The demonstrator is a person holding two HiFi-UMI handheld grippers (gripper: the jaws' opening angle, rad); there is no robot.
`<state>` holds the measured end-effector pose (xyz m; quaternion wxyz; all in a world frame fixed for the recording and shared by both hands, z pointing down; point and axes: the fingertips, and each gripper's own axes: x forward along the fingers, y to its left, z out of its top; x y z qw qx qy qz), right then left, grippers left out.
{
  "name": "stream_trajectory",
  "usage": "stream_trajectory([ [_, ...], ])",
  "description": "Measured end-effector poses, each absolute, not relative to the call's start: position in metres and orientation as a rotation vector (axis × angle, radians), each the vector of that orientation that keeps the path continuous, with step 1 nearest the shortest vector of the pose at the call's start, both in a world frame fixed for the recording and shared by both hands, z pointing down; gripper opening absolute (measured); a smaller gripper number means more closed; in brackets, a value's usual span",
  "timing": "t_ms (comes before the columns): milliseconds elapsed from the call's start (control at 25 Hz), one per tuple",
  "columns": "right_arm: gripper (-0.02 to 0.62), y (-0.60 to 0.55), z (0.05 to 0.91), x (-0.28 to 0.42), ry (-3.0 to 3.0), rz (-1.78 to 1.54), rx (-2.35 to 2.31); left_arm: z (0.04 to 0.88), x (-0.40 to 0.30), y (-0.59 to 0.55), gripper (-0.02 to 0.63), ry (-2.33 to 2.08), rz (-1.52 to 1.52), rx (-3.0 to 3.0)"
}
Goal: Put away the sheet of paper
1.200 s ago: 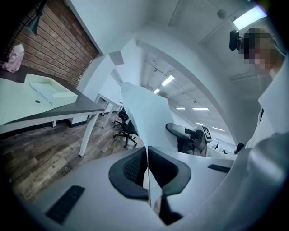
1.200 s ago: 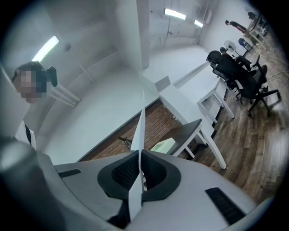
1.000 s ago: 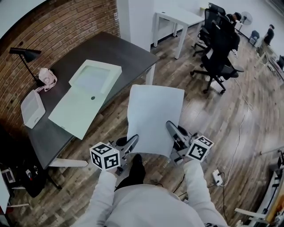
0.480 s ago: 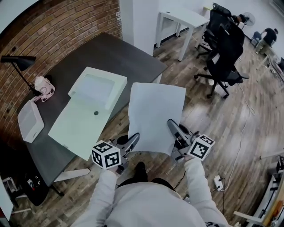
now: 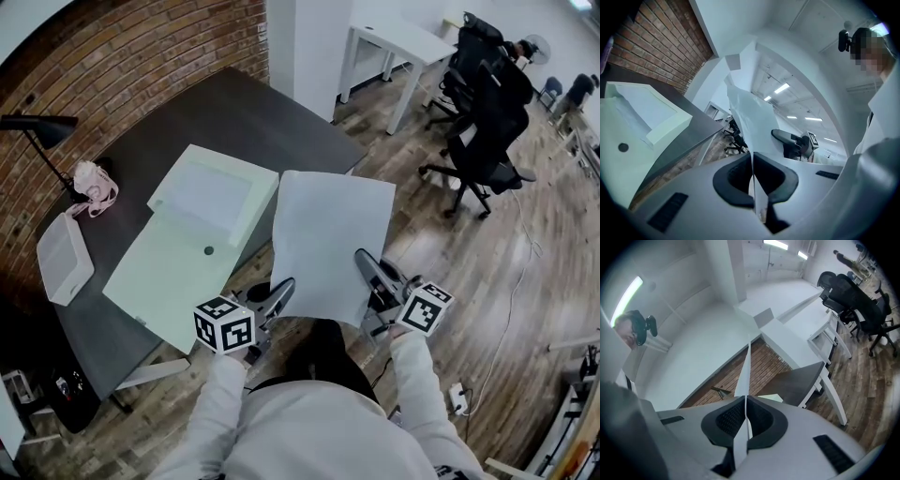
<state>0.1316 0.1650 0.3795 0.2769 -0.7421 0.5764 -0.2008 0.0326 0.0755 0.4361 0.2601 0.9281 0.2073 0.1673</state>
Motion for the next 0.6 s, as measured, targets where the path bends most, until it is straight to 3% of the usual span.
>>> stream_trajectory([
  [600, 0.028, 0.055, 0.384, 0.229, 1.834, -0.665, -1.774, 0.438, 0.108, 0.002, 0.017, 0.215, 0.375, 2.541],
])
